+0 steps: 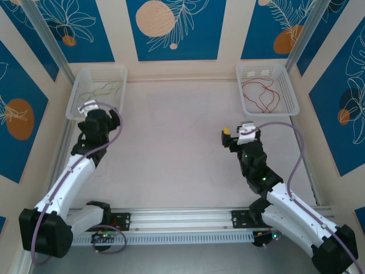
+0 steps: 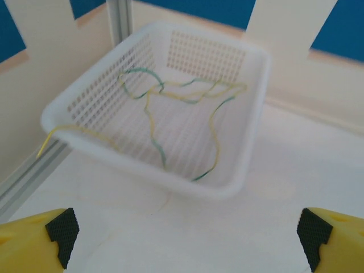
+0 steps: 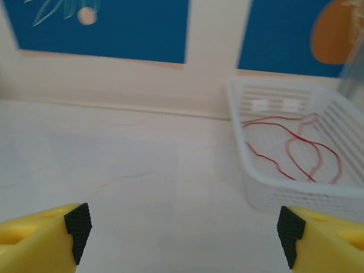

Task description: Untangle the cables

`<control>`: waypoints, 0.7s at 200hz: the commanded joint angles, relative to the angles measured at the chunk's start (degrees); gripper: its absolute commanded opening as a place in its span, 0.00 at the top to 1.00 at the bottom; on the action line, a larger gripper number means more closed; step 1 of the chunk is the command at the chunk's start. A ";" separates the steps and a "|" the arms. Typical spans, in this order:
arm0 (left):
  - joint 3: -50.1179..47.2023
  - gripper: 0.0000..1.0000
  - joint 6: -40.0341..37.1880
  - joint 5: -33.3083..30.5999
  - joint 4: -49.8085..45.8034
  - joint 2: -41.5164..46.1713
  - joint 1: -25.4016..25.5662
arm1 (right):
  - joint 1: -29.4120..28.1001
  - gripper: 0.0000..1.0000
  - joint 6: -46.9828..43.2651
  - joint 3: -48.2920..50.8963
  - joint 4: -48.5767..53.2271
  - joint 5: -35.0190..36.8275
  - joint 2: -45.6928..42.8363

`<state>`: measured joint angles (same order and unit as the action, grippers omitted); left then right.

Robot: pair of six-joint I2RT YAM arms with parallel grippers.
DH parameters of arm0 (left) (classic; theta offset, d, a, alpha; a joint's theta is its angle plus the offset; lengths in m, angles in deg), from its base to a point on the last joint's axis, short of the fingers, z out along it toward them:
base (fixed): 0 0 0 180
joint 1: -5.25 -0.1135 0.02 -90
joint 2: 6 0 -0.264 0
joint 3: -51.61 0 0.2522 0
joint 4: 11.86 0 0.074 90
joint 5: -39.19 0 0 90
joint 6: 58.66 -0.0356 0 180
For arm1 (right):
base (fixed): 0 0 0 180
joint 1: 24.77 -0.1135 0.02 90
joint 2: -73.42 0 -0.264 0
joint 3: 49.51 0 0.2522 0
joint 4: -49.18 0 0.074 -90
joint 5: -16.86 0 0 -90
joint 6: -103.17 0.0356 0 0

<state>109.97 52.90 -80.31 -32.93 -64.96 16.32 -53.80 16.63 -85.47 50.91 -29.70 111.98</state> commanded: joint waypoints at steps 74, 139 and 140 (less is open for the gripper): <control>-21.99 0.00 -6.83 -13.72 11.25 10.08 1.41 | 16.40 0.10 9.11 6.11 -1.54 -5.71 3.20; -32.60 0.00 -24.14 -6.86 43.26 -2.09 1.09 | 23.32 0.13 8.30 4.75 -18.67 -12.07 26.96; -32.49 0.00 -24.30 -6.61 43.79 -2.37 1.07 | 23.37 0.13 8.13 4.73 -19.14 -12.15 27.29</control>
<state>75.50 35.41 -90.27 -3.29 -61.83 17.22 -30.90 25.57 -79.02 42.41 -39.82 134.02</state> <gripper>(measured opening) 0.998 0.873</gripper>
